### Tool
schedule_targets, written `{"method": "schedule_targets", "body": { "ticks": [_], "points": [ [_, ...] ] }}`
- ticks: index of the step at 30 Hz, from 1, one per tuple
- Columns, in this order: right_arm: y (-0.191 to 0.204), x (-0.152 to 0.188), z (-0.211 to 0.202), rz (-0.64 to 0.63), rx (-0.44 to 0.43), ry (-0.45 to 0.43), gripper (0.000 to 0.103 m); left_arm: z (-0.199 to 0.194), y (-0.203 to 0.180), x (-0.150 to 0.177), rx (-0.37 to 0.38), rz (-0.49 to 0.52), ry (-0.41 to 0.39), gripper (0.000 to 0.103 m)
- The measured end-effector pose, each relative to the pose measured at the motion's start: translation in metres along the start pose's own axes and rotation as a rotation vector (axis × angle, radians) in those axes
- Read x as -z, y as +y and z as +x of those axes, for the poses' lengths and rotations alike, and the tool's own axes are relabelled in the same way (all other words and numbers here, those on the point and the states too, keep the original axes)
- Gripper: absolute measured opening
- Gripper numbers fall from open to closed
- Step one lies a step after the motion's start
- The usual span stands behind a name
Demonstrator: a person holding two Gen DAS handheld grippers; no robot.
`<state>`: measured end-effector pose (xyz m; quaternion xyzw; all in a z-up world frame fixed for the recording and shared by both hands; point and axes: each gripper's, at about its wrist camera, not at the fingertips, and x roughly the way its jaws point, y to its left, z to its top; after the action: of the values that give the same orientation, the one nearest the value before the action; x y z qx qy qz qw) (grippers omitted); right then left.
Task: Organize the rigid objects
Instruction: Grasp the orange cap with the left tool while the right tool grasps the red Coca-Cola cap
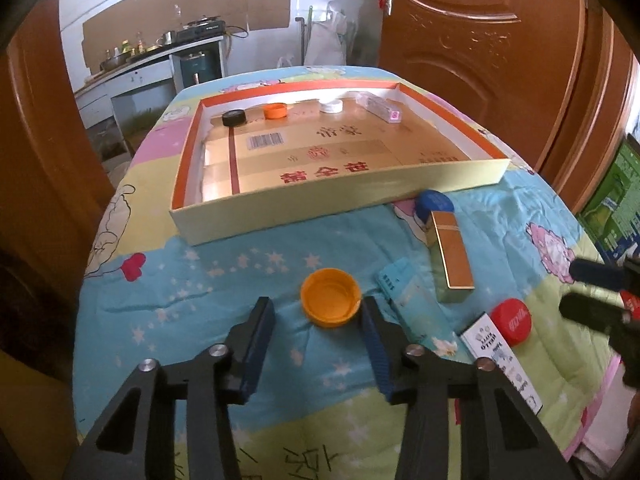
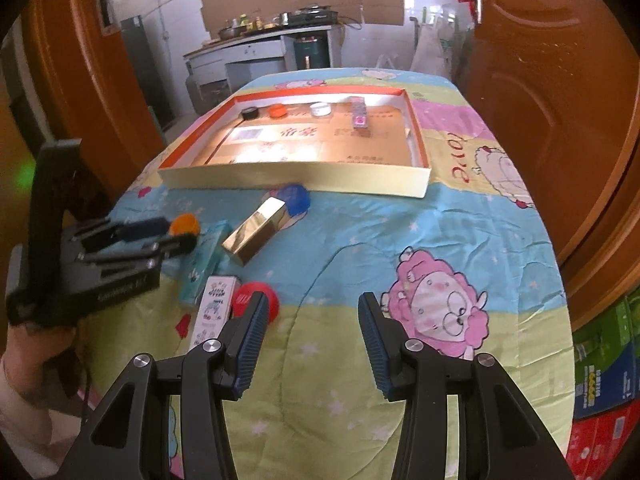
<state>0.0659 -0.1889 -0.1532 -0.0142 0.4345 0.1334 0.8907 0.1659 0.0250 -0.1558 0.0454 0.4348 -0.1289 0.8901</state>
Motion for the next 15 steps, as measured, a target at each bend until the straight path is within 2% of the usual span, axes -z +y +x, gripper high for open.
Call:
{"method": "schedule_targets", "body": {
  "ticks": [2,10,15],
  "points": [
    [0.004,0.004,0.002,-0.017,-0.013,0.007,0.048,0.000,0.003,-0.001,0.006,-0.008,-0.005,0.030],
    [0.026,0.021,0.014,-0.146,-0.018,0.043,0.048,-0.005,0.008,-0.001,0.025,-0.032,-0.012,0.030],
    [0.042,0.020,0.029,-0.214,-0.004,0.028,0.048,-0.014,0.012,-0.001,0.028,-0.050,-0.031,0.030]
  ]
}}
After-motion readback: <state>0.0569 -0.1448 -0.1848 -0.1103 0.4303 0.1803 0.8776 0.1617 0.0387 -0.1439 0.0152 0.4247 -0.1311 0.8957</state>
